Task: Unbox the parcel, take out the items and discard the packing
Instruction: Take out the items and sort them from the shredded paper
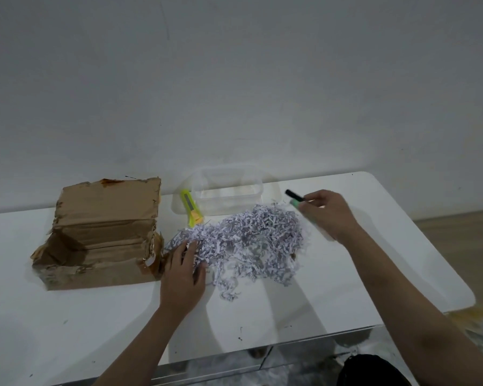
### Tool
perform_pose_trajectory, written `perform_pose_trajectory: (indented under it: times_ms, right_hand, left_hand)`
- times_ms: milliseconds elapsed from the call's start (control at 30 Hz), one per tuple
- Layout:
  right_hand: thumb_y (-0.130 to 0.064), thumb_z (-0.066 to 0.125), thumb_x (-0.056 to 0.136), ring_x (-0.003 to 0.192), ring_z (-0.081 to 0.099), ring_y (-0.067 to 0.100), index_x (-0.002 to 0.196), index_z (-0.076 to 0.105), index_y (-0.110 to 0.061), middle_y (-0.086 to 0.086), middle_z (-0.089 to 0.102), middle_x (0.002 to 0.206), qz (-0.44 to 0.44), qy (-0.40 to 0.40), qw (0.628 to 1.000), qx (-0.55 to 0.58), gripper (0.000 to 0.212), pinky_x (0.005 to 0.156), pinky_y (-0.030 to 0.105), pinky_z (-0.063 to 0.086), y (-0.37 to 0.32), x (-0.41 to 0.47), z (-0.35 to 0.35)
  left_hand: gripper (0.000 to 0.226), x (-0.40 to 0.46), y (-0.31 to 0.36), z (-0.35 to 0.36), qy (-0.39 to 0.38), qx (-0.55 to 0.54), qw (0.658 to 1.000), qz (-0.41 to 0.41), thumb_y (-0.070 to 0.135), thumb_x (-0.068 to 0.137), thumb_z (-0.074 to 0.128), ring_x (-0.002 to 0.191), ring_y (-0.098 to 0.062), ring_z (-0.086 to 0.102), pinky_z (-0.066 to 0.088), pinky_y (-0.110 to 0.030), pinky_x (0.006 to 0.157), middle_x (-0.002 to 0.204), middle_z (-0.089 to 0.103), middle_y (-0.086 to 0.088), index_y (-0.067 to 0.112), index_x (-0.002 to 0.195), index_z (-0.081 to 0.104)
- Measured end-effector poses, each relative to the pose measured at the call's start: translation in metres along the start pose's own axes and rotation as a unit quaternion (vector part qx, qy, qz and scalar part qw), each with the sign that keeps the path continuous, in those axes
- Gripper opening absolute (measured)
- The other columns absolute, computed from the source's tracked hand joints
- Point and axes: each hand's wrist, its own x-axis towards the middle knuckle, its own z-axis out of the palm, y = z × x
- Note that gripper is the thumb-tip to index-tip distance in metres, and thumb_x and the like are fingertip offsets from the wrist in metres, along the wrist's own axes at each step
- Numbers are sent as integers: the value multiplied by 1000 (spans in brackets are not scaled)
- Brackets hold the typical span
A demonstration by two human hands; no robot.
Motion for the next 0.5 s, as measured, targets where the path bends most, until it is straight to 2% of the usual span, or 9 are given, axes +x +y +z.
perform_pose_trajectory:
  times_ms: [67,133,233,300,367,433,500]
  right_hand:
    - [-25,71,80,74,62,17,100,62,-8,0,66,83,-1,117,990,-75,27,68,23,49,25,18,-14]
    - [-29,68,83,90,62,24,106,61,-8,5,67,96,21,166,980,-111,32,78,28,45,51,35,-25]
    - [-31,62,86,106,57,34,109,60,-10,10,69,102,44,177,969,-166,31,84,37,47,79,53,-32]
    - [-30,60,88,107,55,38,108,60,-7,14,69,101,46,163,965,-198,31,86,39,46,93,62,-33]
    - [-29,59,89,106,55,41,106,62,-4,19,67,100,44,145,964,-219,31,86,39,42,102,67,-33]
    - [-30,57,90,113,48,43,112,63,-3,22,61,113,55,160,953,-251,36,87,41,40,102,67,-29]
    - [-32,58,89,120,42,45,117,61,-1,26,52,127,-10,211,938,-275,42,94,49,40,97,61,-21]
  left_hand:
    - [61,0,0,1,-4,-10,1000,4,48,88,33,127,-32,45,39,-44,100,137,48,-12,13,137,47]
    - [62,0,0,1,-7,-19,1000,8,48,87,33,129,-31,43,37,-42,101,139,46,-12,13,138,45]
    - [61,1,2,1,-8,-34,999,20,47,87,36,132,-28,40,33,-41,104,141,44,-10,14,139,43]
    - [63,-1,4,2,-14,-64,997,47,45,84,42,136,-26,34,31,-40,106,145,39,-9,16,141,40]
    - [71,-2,8,2,-33,-114,990,80,41,78,52,141,-21,24,29,-30,105,152,28,-5,19,143,35]
    - [76,-2,12,-1,-31,-159,982,93,41,74,59,144,-14,15,24,-22,107,155,20,0,22,143,33]
    - [75,1,15,-4,10,-179,980,81,48,76,61,145,-14,14,22,-32,112,156,19,-1,21,142,37]
